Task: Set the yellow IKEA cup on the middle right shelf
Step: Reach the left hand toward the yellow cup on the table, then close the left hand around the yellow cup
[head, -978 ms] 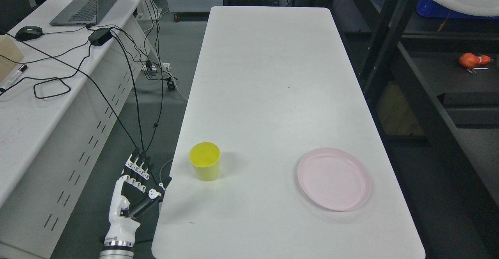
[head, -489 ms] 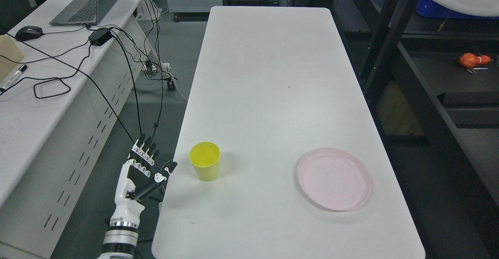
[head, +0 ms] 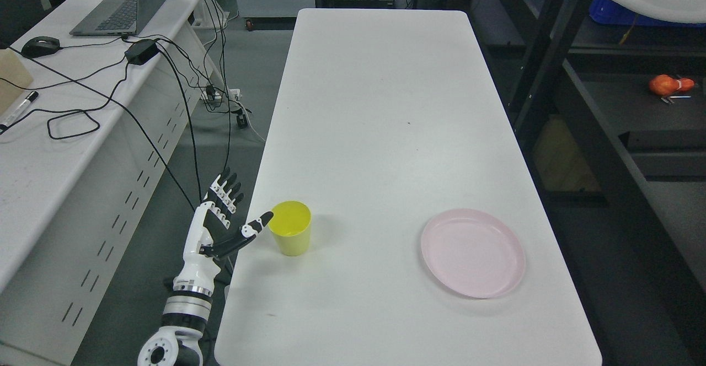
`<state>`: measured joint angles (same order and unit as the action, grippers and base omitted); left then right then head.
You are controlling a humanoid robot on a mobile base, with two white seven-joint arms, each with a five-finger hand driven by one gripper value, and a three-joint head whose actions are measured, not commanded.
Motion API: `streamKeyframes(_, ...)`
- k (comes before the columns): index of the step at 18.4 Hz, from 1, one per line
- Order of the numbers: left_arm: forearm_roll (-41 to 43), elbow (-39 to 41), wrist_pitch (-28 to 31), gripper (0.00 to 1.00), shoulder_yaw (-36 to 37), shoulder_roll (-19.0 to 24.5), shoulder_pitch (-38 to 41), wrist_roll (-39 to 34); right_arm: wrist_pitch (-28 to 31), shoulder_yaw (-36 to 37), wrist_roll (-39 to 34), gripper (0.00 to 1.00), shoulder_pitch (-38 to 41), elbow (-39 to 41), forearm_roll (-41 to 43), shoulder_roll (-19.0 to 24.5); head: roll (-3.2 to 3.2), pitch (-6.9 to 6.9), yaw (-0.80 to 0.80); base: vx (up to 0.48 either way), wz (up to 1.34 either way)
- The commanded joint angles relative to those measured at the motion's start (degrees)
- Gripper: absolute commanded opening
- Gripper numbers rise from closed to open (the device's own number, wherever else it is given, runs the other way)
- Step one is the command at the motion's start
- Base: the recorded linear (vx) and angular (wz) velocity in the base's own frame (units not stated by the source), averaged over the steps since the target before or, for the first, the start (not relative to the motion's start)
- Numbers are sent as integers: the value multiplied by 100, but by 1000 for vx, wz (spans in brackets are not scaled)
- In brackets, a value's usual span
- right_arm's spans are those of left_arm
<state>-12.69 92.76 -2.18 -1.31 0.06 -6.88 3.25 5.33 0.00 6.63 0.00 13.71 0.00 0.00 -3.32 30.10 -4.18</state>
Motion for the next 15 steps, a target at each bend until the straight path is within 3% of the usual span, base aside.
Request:
streamKeyframes(1,363,-275,-1,97,527,94,-147,0,3,-97,5,99,79,0,141,-100,0,0,0,0,0)
streamKeyframes(15,663,-1022,-203,97,1037,94,-252,0,3,-97,5,99,79,0,141,-100,0,0,0,0,0)
